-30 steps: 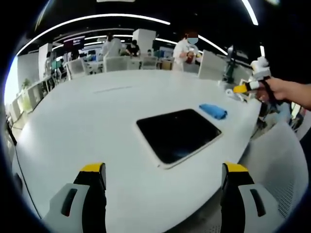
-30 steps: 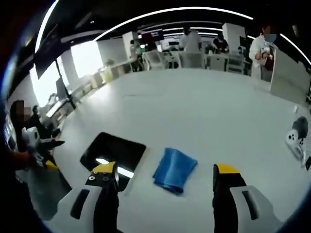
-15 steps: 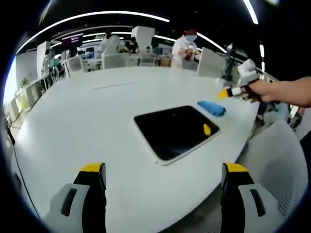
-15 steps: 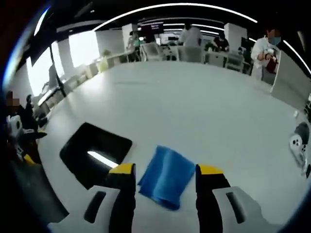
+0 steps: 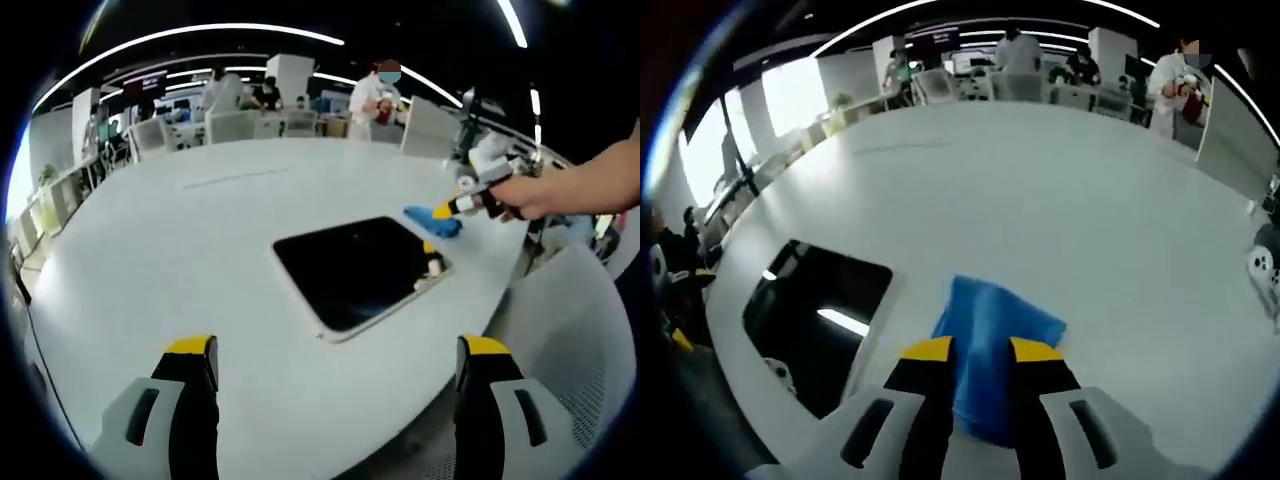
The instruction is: Wipe the mirror surface with the cleaning cloth until all visible marks leave the cleaned area.
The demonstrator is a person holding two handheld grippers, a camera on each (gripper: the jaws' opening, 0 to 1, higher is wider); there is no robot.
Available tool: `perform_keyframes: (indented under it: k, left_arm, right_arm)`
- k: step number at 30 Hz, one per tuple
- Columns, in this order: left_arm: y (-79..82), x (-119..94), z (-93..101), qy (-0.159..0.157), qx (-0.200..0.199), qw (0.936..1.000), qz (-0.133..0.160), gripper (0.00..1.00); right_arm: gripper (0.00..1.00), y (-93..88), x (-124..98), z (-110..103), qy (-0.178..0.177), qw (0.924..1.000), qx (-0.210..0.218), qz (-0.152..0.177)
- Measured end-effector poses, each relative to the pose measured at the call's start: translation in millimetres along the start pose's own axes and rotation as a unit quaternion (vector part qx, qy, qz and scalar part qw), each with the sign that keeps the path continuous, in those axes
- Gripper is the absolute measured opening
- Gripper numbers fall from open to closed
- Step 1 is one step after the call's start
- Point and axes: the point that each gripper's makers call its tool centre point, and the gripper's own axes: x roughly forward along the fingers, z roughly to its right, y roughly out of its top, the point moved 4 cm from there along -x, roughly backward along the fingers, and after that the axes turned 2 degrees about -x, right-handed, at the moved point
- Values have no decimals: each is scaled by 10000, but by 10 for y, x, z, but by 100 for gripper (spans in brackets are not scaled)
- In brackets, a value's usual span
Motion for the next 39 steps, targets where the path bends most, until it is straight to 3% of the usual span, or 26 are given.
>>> perform_keyframes:
  k: [3, 5, 6, 7, 8, 9, 15, 17, 20, 24, 26, 28, 29, 30, 33, 35, 36, 38, 39]
  left_arm:
    - [-34, 21, 28, -60, 26, 9999, -88, 99]
    - [-72, 28, 9, -98, -218, 9996, -162, 99]
    - [-81, 31, 8, -123, -294, 9993, -174, 99]
    - [-90, 34, 4, -109, -240, 9994, -203, 99]
    - [-104, 33, 8, -81, -157, 9995, -257, 99]
    - [-112, 35, 21, -83, -41, 9995, -293, 99]
    - [-168, 24, -39, 57, 131, 9990, -430, 99]
    - [-123, 11, -57, 130, 118, 9994, -303, 99]
    - [-98, -3, -79, 208, 112, 9995, -212, 99]
    - [-122, 13, -57, 153, 125, 9993, -307, 99]
    - [-116, 18, -33, 69, 61, 9996, -277, 99]
    - [-73, -1, -44, 73, -398, 9992, -51, 99]
    - [-54, -21, -77, 94, -795, 9967, 116, 99]
    - [-61, -38, -113, 134, -912, 9956, 148, 99]
    - [-60, -29, -88, 103, -665, 9977, 74, 99]
    - [-3, -21, -11, -14, -232, 9997, 105, 99]
    - [-20, -11, 17, -7, 105, 9999, -16, 99]
    - [-54, 4, 95, -99, 478, 9986, -189, 99]
    - [-58, 10, 109, -115, 459, 9987, -201, 99]
  right_arm:
    - [14, 18, 29, 4, -82, 9997, -201, -54]
    - [15, 16, 57, -21, -62, 9994, -328, -133]
    - [15, -8, 74, -23, -59, 9990, -391, -221]
    - [14, -124, 92, -21, -81, 9975, -418, -560]
    - [13, -34, 107, -16, -154, 9983, -558, -97]
    - [13, -73, 83, -26, -169, 9981, -546, -216]
    - [3, -80, 102, -24, -243, 9988, -414, 31]
    - [2, -80, 95, -28, -251, 9990, -361, 80]
    - [1, -117, 62, -36, -283, 9992, 264, 80]
    - [0, -157, 28, -71, -305, 9992, 255, -2]
    - [0, -148, 27, -59, -293, 9989, 358, -24]
    - [1, -146, 32, -51, -238, 9973, 694, -53]
    - [1, -136, 17, -41, -239, 9979, 604, -74]
    - [1, -139, 6, -47, -253, 9980, 566, -107]
    - [1, -122, -61, -26, -339, 9960, 803, -185]
    - [1, -38, -151, -32, -357, 9922, 1190, -111]
    - [1, 14, -205, -63, -280, 9875, 1549, -82]
    - [1, 71, -317, -69, -372, 9878, 1511, -38]
    - [1, 88, -330, -91, -357, 9881, 1497, -42]
